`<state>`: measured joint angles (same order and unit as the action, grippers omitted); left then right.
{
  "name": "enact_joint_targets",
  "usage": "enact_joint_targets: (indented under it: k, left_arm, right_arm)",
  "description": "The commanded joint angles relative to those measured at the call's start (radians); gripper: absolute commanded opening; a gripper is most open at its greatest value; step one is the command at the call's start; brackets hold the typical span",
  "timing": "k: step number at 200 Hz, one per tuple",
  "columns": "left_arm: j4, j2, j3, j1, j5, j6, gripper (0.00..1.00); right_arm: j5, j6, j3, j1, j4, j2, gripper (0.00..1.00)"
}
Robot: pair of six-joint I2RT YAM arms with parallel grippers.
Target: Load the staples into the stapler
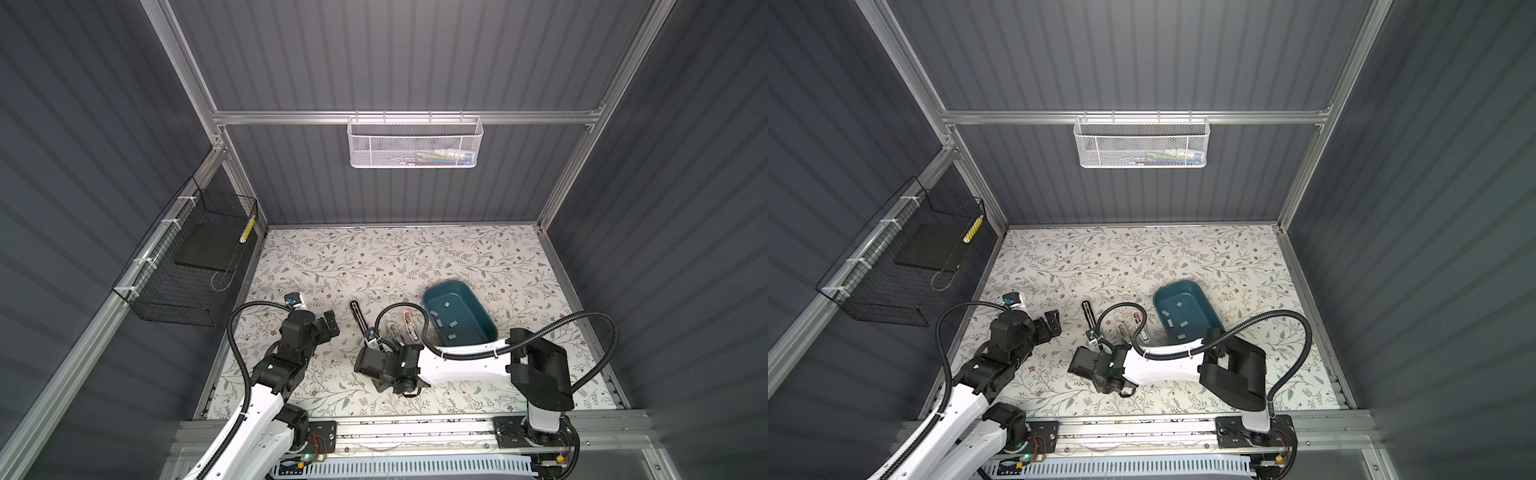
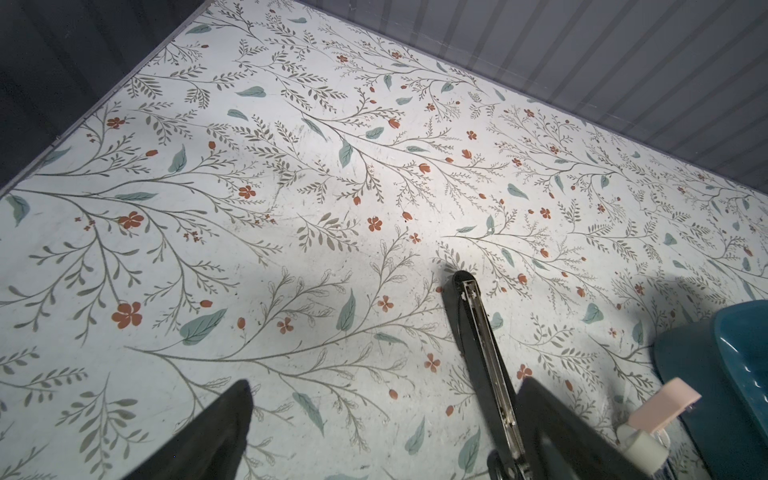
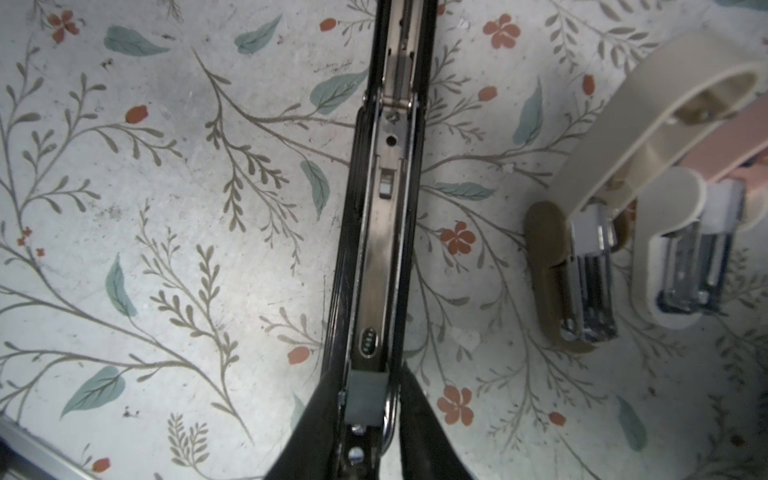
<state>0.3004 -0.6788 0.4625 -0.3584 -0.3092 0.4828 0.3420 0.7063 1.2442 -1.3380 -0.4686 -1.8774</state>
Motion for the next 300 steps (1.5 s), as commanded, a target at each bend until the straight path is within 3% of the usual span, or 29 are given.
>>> enact_joint_targets:
  k: [1, 30, 69, 135, 300]
  left_arm:
    - [0.017, 0.014, -0.016, 0.004, 0.002, 0.01, 0.99]
    - [0.017, 0.015, -0.016, 0.004, 0.002, 0.01, 0.99]
    - [0.017, 0.017, -0.016, 0.004, 0.002, 0.01, 0.99]
    - [0.018, 0.016, -0.015, 0.004, 0.003, 0.011, 0.99]
    - [0.019, 0.024, -0.019, 0.004, 0.004, 0.011, 0.99]
  right_arm:
    - [0.023, -0.004, 0.015, -0.007, -0.04, 0.014, 0.33]
    - [0.029, -0.014, 0.012, -0.009, -0.032, 0.031, 0.41]
    - [0.062, -0.03, 0.004, -0.007, -0.016, 0.082, 0.42]
    - [0.075, -0.031, -0.006, 0.02, 0.001, 0.091, 0.29]
    - [0.0, 0.028, -0.052, 0.023, 0.035, 0.017, 0.18]
